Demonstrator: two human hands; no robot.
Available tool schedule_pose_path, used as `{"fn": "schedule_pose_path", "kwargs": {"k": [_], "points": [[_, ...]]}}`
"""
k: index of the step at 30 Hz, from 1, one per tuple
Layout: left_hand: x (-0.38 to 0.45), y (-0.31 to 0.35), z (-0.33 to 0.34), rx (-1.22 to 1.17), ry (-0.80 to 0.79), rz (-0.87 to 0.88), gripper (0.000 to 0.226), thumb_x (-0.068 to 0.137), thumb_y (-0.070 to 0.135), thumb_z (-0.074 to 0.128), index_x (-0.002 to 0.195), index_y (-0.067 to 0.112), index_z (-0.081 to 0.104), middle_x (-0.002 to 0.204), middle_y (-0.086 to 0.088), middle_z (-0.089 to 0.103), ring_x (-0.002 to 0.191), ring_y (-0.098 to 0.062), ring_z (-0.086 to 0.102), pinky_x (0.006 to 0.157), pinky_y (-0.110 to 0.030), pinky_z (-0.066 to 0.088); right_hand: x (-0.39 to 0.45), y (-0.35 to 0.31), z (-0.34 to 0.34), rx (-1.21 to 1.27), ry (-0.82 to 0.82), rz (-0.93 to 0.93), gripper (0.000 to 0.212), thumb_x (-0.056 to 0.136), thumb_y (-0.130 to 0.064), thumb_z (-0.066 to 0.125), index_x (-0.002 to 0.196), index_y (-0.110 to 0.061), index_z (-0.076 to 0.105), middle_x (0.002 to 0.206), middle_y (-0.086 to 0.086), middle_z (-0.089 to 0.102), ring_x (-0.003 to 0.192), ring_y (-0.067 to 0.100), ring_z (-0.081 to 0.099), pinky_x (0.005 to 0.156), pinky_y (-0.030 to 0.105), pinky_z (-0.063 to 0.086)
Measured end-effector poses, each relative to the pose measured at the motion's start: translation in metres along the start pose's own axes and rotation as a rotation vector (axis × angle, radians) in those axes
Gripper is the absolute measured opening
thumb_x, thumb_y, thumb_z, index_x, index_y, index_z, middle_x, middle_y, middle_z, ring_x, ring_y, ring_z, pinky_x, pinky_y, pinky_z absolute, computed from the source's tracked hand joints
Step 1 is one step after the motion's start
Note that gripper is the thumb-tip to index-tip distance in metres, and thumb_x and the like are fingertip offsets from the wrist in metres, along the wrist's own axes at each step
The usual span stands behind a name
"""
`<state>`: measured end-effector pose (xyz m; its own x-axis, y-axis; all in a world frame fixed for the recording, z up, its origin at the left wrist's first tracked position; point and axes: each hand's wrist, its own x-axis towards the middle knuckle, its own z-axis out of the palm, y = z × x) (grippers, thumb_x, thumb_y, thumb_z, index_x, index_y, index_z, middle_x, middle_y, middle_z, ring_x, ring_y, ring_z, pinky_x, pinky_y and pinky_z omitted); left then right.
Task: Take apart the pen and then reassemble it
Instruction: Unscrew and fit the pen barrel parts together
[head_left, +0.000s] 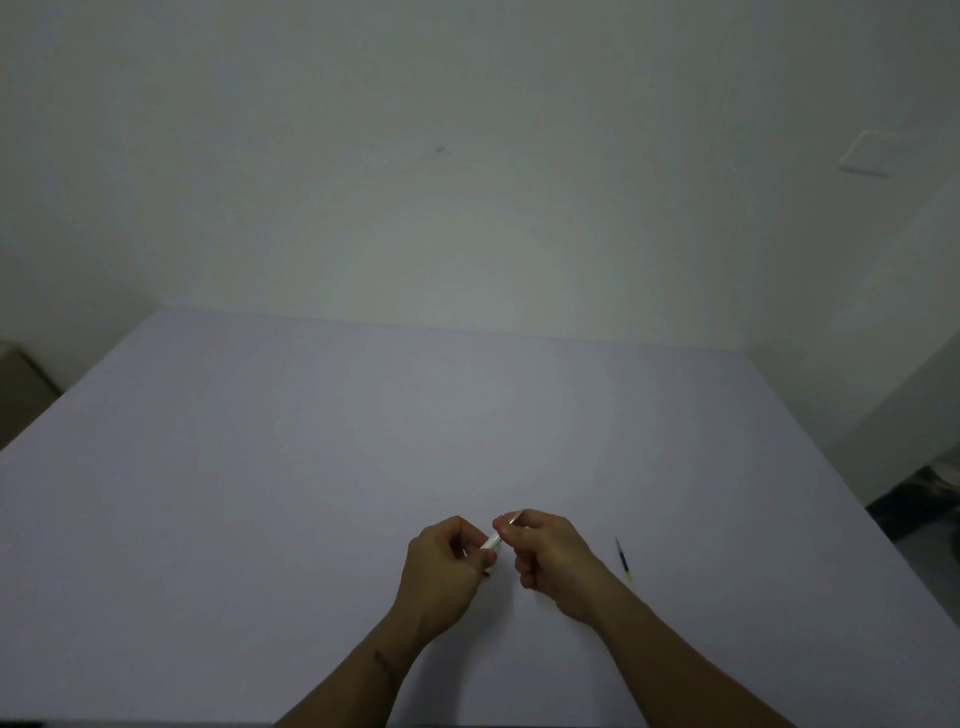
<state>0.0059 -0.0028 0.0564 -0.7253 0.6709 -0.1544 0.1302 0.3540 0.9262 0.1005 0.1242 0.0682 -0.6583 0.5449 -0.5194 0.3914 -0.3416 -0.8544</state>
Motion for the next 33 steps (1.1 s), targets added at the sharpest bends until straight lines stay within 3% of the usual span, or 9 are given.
{"fn": "schedule_pose_path", "kwargs": {"k": [7, 12, 17, 21, 27, 33], "points": [[-0.003, 0.001, 0.002, 0.029, -0.004, -0.003, 0.010, 0.078, 0.017, 0.075, 0.072, 0.021, 0.069, 0.064, 0.006, 0.064, 0.055, -0.005, 0.055, 0.051, -0.015, 0.045, -0.004, -0.003, -0.001, -0.063, 0.031, 0.017, 0.011, 0.087, -0.013, 0.067, 0.084, -0.003, 0.066, 0.049, -0.001, 0.044, 0.046, 0.012, 0.038, 0.046, 0.026, 0.035], [-0.004, 0.003, 0.002, 0.010, -0.015, -0.004, 0.013, 0.078, 0.013, 0.075, 0.070, 0.021, 0.069, 0.061, 0.007, 0.064, 0.051, 0.004, 0.058, 0.044, -0.006, 0.041, -0.009, 0.002, -0.007, 0.072, -0.023, 0.026, 0.013, 0.087, -0.007, 0.066, 0.094, -0.006, 0.077, 0.055, 0.001, 0.049, 0.051, 0.013, 0.043, 0.048, 0.026, 0.038], [-0.005, 0.007, 0.001, 0.016, 0.003, -0.006, 0.008, 0.078, 0.016, 0.075, 0.073, 0.019, 0.070, 0.066, 0.002, 0.066, 0.054, -0.005, 0.054, 0.050, -0.017, 0.044, -0.010, 0.000, -0.005, 0.034, 0.020, 0.009, 0.013, 0.088, -0.006, 0.063, 0.078, -0.007, 0.071, 0.058, 0.004, 0.045, 0.050, 0.014, 0.040, 0.049, 0.028, 0.036], [-0.004, 0.007, 0.001, 0.026, -0.016, -0.008, 0.007, 0.079, 0.016, 0.074, 0.074, 0.019, 0.070, 0.066, 0.003, 0.065, 0.055, -0.007, 0.055, 0.050, -0.016, 0.043, -0.012, -0.002, -0.005, 0.053, 0.008, -0.020, 0.018, 0.088, -0.004, 0.063, 0.098, -0.010, 0.076, 0.065, 0.006, 0.057, 0.055, 0.016, 0.045, 0.051, 0.028, 0.040], [-0.008, 0.005, 0.006, 0.038, 0.002, -0.007, 0.008, 0.079, 0.018, 0.076, 0.074, 0.020, 0.069, 0.066, 0.002, 0.066, 0.056, -0.008, 0.055, 0.051, -0.017, 0.045, -0.011, 0.001, 0.000, 0.018, 0.081, -0.022, 0.014, 0.087, -0.010, 0.067, 0.073, -0.005, 0.066, 0.054, 0.004, 0.044, 0.049, 0.015, 0.039, 0.048, 0.029, 0.036], [-0.008, 0.004, 0.005, 0.040, 0.000, -0.009, 0.009, 0.078, 0.017, 0.076, 0.072, 0.019, 0.069, 0.066, 0.002, 0.066, 0.055, -0.007, 0.053, 0.050, -0.018, 0.044, -0.015, 0.004, -0.001, 0.141, 0.007, 0.012, 0.016, 0.090, -0.009, 0.061, 0.094, -0.005, 0.076, 0.061, 0.004, 0.055, 0.057, 0.016, 0.048, 0.053, 0.028, 0.042]]}}
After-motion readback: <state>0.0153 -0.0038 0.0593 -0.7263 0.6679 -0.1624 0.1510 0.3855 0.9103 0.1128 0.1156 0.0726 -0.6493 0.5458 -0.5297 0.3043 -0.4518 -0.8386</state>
